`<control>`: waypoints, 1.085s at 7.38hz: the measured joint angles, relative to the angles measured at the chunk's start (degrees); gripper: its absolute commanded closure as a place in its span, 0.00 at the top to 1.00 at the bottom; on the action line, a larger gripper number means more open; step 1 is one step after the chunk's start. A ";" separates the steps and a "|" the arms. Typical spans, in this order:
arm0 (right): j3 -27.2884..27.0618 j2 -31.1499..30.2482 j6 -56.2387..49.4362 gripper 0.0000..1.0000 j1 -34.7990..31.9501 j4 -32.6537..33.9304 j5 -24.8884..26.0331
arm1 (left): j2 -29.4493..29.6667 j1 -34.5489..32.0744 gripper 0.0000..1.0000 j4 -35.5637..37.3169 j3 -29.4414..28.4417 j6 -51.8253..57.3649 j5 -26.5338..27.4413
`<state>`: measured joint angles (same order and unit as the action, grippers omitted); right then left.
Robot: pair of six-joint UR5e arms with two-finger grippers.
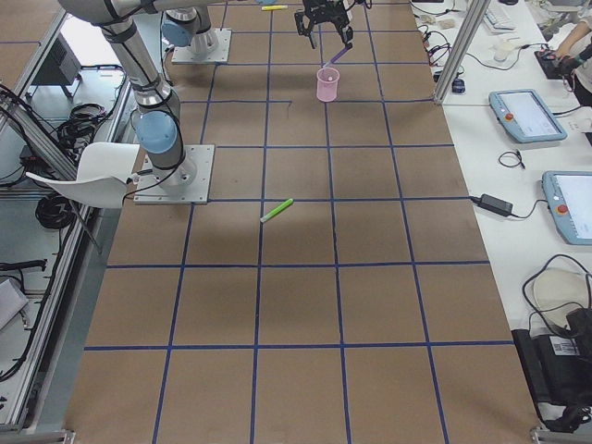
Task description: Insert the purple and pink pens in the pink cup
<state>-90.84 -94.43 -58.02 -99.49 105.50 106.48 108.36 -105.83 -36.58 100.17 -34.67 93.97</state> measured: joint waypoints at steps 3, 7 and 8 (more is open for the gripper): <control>-0.04 -0.30 21.34 1.00 -0.10 -1.03 -6.08 | 0.45 -0.97 0.00 4.80 2.10 -0.93 2.63; 0.25 -0.69 43.68 1.00 0.29 -5.72 -9.14 | 0.70 -1.41 0.16 5.89 5.09 -1.19 2.86; 0.18 -0.99 44.73 1.00 0.32 -4.38 -9.11 | 0.74 -1.48 0.38 5.90 5.28 -1.24 2.88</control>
<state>-90.66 -95.41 -13.29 -99.17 101.12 97.37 109.10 -107.31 -30.68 105.46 -35.91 96.84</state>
